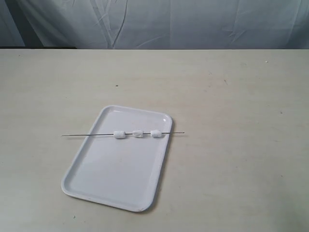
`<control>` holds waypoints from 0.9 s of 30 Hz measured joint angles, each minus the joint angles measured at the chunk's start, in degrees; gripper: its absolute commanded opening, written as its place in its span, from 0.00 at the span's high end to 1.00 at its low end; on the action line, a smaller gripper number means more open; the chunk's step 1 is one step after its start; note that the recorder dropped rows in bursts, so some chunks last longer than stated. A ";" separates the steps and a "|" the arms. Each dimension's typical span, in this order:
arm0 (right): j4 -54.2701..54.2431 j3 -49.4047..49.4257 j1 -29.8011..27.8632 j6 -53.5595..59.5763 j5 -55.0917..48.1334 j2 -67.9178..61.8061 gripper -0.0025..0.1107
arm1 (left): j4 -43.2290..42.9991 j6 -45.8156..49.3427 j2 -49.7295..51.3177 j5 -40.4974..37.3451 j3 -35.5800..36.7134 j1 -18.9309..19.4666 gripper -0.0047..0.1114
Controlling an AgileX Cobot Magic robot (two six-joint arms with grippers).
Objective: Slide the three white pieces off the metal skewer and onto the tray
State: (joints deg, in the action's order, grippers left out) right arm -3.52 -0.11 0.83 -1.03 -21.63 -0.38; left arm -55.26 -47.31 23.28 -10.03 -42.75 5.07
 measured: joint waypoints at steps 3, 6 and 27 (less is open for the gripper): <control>0.00 0.00 0.00 0.00 0.00 0.00 0.98 | 0.97 4.12 2.99 -8.46 -0.57 0.00 0.96; 0.00 0.00 0.00 0.00 0.00 0.00 0.98 | 10.63 15.99 5.59 -16.39 -0.57 0.00 0.96; 0.62 0.00 0.00 0.00 0.00 0.00 0.98 | 96.34 80.79 36.43 -37.82 5.50 0.00 0.86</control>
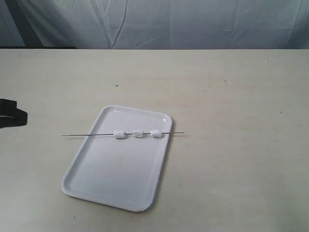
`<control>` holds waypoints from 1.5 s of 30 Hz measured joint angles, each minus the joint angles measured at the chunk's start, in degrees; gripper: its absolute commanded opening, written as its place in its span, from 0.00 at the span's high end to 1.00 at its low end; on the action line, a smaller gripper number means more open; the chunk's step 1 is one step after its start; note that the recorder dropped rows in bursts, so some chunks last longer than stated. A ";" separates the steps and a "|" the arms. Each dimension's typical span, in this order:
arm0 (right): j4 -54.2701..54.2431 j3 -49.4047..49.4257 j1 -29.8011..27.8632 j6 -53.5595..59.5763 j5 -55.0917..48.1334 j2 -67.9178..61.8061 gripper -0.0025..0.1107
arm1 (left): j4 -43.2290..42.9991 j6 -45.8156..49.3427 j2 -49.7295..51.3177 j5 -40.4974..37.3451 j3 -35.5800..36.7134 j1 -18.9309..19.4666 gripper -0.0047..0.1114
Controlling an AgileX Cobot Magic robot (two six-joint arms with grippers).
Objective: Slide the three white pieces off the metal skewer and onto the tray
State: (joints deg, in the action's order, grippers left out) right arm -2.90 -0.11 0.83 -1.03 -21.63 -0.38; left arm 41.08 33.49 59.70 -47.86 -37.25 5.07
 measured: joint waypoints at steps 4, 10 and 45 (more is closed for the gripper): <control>2.35 0.00 0.00 0.00 0.00 0.00 0.98 | 5.32 6.62 8.47 0.25 0.29 0.00 0.69; 4.45 0.00 0.00 0.00 7.57 0.00 0.98 | 13.55 21.42 18.11 0.55 0.29 -0.89 0.62; 9.05 -67.65 0.00 7.75 -24.48 -54.39 0.55 | -17.17 35.81 39.31 19.23 -15.63 -23.46 0.62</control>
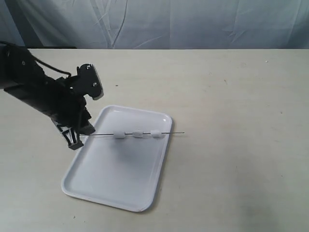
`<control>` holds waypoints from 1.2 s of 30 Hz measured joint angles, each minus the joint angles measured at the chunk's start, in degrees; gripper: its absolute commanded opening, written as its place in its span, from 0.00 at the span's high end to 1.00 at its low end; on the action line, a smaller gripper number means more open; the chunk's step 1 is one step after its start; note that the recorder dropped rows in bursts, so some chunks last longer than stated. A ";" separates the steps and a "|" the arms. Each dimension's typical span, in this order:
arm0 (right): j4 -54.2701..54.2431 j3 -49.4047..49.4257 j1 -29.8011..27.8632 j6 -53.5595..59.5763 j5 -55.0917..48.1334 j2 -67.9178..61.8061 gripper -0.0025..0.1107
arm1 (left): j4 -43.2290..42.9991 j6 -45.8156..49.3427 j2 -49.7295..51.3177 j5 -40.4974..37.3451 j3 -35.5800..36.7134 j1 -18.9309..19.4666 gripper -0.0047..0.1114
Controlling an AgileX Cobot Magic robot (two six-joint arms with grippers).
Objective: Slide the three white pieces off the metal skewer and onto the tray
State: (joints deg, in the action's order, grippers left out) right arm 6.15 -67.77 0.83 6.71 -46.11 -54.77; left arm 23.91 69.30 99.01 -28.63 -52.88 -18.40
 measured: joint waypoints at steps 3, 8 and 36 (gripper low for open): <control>-2.38 -3.89 0.00 -0.07 -13.74 -11.53 0.50 | -4.79 -5.05 2.35 -7.38 -5.41 0.00 0.62; -6.45 -4.13 0.00 -0.22 -20.60 -20.46 0.50 | -6.54 -4.74 5.28 -10.48 -6.42 -0.38 0.62; -16.67 -4.13 0.00 1.72 -16.42 -23.11 0.50 | -10.43 -6.64 14.79 -9.15 -10.38 -3.18 0.96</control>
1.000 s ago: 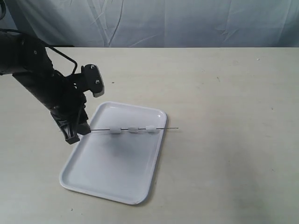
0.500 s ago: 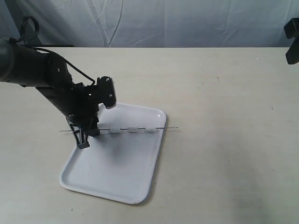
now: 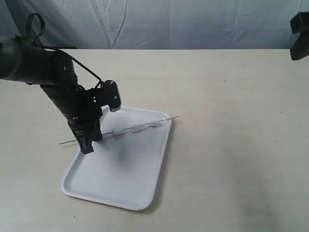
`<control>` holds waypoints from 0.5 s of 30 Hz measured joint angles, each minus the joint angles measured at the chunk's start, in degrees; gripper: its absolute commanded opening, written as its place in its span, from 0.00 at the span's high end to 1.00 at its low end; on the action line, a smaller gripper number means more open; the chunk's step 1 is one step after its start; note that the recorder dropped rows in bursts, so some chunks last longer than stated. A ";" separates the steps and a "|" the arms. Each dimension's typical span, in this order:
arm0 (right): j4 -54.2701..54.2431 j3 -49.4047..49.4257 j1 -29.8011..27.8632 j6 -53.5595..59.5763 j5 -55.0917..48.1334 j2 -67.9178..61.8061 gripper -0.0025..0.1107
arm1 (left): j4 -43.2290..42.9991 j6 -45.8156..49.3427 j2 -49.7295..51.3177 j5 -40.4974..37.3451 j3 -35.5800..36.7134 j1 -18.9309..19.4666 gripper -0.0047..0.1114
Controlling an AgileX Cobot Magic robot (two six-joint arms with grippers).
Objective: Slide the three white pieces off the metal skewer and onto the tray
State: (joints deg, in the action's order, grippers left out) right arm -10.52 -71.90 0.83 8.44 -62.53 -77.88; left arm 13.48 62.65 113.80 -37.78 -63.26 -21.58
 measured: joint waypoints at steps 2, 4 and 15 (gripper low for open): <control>-1.63 0.00 0.00 0.61 1.40 0.00 0.50 | -0.13 -3.30 -0.44 -3.04 -0.73 0.00 0.96; -4.41 0.00 0.00 1.23 3.25 0.00 0.50 | -0.24 -8.19 -1.08 -6.86 -1.38 0.00 0.96; -34.40 0.00 0.00 11.62 4.80 -5.11 0.50 | 27.58 -20.39 -13.80 -31.01 -1.13 7.35 0.96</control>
State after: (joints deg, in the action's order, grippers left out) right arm -44.92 -71.90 0.83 20.06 -57.73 -83.00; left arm 41.05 42.26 100.00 -68.78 -64.39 -14.23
